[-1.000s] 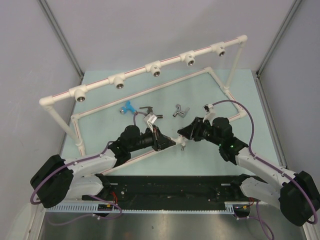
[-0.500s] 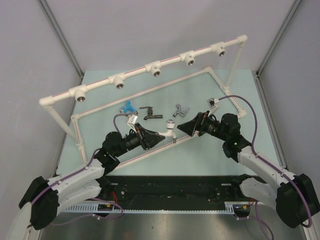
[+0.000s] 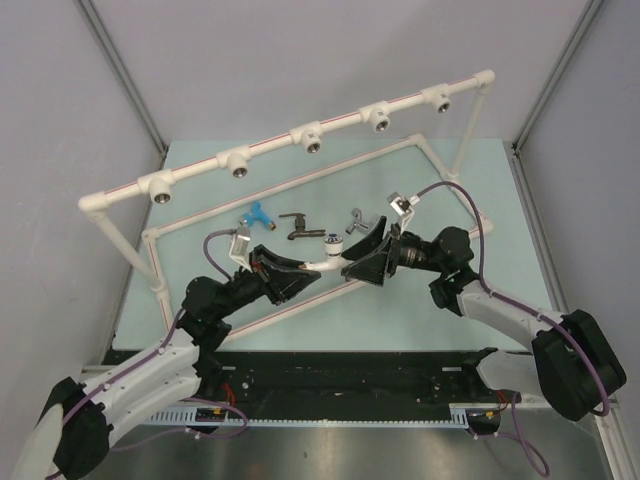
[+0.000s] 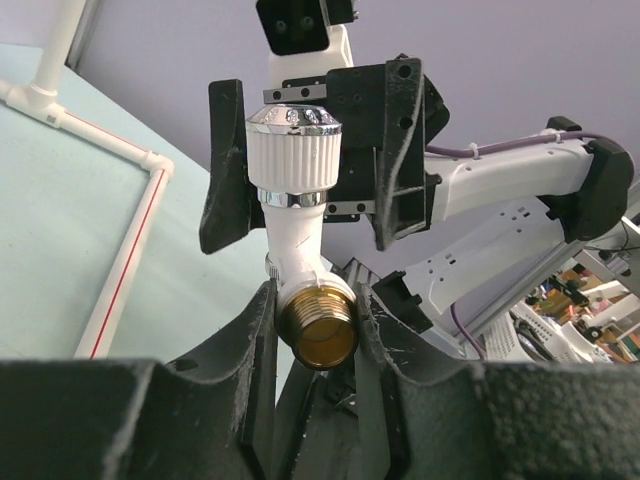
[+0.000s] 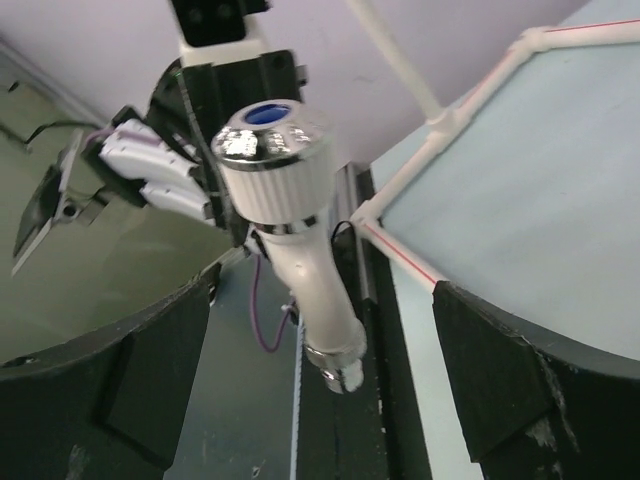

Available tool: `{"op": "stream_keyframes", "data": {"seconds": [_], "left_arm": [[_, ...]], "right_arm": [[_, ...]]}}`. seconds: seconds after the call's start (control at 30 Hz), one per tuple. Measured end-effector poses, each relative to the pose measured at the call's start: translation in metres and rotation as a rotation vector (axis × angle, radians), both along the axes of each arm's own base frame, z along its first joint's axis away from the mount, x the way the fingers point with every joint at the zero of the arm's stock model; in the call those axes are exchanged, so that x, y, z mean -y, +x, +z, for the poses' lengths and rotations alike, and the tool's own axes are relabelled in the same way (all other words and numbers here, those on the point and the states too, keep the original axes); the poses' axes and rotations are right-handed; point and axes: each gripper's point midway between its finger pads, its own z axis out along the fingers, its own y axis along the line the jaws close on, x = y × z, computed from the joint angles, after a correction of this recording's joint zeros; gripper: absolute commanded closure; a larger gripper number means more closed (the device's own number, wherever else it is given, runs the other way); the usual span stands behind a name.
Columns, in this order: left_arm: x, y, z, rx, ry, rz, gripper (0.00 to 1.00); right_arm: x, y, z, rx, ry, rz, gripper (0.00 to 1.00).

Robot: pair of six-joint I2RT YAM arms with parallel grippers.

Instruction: Install the water faucets

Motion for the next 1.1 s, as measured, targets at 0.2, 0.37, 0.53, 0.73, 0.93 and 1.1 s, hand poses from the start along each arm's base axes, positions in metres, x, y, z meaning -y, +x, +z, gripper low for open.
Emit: {"op": "stream_keyframes", "data": {"seconds": [0.2, 0.37, 0.53, 0.73, 0.93, 1.1], "left_arm": [[0.003, -0.002, -0.003, -0.013, 0.003, -0.025, 1.00], [0.003, -0.002, -0.002, -0.011, -0.002, -0.029, 1.00], [0.003, -0.003, 0.003, 0.002, -0.015, -0.029, 1.00], [0.002, -0.004, 0.005, 0.008, -0.019, -0.031, 1.00], [0.002, -0.006, 0.008, 0.019, -0.027, -0.036, 1.00], [0.001, -0.009, 0.012, 0.024, -0.042, -0.045, 0.96]], "right_arm": [[-0.013, -0.018, 0.018, 0.071, 0.049, 0.103, 0.13], [-0.023, -0.024, 0.030, 0.113, 0.078, 0.143, 0.18], [-0.031, -0.029, 0.025, 0.097, 0.081, 0.175, 0.25], [-0.036, -0.031, 0.021, 0.084, 0.087, 0.193, 0.38], [-0.039, -0.030, 0.020, 0.080, 0.092, 0.197, 0.55], [-0.040, -0.029, 0.021, 0.091, 0.097, 0.200, 0.82]]}}
